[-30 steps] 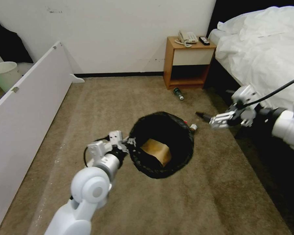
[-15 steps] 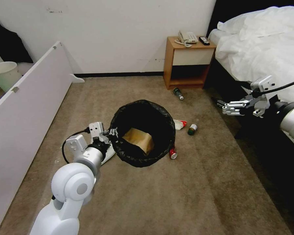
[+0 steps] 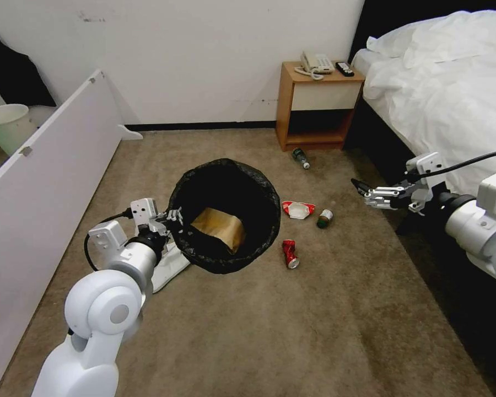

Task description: Pick up the trash bin, then pick up the garbage from the floor and place it into the trash bin.

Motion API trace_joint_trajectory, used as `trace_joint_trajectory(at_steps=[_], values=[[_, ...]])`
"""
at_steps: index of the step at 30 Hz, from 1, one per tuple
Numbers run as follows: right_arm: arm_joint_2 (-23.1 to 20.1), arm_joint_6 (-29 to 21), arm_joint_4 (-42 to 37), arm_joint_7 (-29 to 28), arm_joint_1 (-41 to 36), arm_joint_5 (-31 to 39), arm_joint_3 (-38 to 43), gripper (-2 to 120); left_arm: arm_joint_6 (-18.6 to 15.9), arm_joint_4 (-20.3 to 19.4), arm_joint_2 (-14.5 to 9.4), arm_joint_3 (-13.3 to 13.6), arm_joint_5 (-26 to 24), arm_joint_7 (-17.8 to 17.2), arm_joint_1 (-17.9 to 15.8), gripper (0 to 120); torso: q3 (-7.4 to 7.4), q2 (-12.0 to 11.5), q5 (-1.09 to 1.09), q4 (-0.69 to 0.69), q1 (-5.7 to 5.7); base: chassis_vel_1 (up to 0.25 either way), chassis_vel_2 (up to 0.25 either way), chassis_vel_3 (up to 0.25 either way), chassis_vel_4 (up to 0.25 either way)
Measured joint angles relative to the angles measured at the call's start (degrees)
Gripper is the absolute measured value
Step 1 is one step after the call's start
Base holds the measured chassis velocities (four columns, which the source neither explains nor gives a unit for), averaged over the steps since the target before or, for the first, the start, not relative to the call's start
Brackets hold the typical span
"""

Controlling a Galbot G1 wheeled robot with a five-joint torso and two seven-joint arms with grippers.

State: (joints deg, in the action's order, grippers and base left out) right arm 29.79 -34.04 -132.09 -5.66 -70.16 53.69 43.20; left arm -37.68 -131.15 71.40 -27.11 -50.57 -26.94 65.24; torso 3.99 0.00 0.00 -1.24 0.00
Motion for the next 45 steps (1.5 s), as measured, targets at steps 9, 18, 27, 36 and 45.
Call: trace_joint_trajectory(at_steps=[9,18,27,36,45], values=[[1.04,1.34,0.9,0.98,0.14,-1.23,-1.75,100,-0.09,0.47,0.21,-0.79,-0.58,-0.14,-0.06,4,0.0,0.0,0.0,0.0,0.0,0.0,0.0,0.0,0.0],[1.4,1.98,1.61,2.01,0.56,-1.95,-2.65,100,-0.5,0.64,0.54,-0.96,-2.6,-1.02,-0.09,4,0.0,0.0,0.0,-0.01,0.0,0.0,0.0,0.0,0.0],[1.51,2.95,2.4,2.94,1.45,-2.28,-3.56,100,-1.83,0.72,0.57,-1.21,-6.27,-2.97,-0.59,4,-0.01,0.0,0.0,-0.01,0.0,-0.012,0.013,0.014,-0.009],[1.31,3.79,3.0,3.56,1.9,-2.85,-3.96,100,-1.92,1.77,0.6,-1.25,-6.7,-3.13,-1.32,4,0.0,0.0,-0.02,-0.01,0.0,-0.154,0.158,0.153,-0.148],[1.38,4.81,3.49,3.99,2.39,-3.46,-4.49,100,-1.88,2.31,0.6,-1.27,-7.1,-3.19,-1.81,4,0.0,0.0,0.0,-0.01,0.0,-0.251,0.26,0.242,-0.242]])
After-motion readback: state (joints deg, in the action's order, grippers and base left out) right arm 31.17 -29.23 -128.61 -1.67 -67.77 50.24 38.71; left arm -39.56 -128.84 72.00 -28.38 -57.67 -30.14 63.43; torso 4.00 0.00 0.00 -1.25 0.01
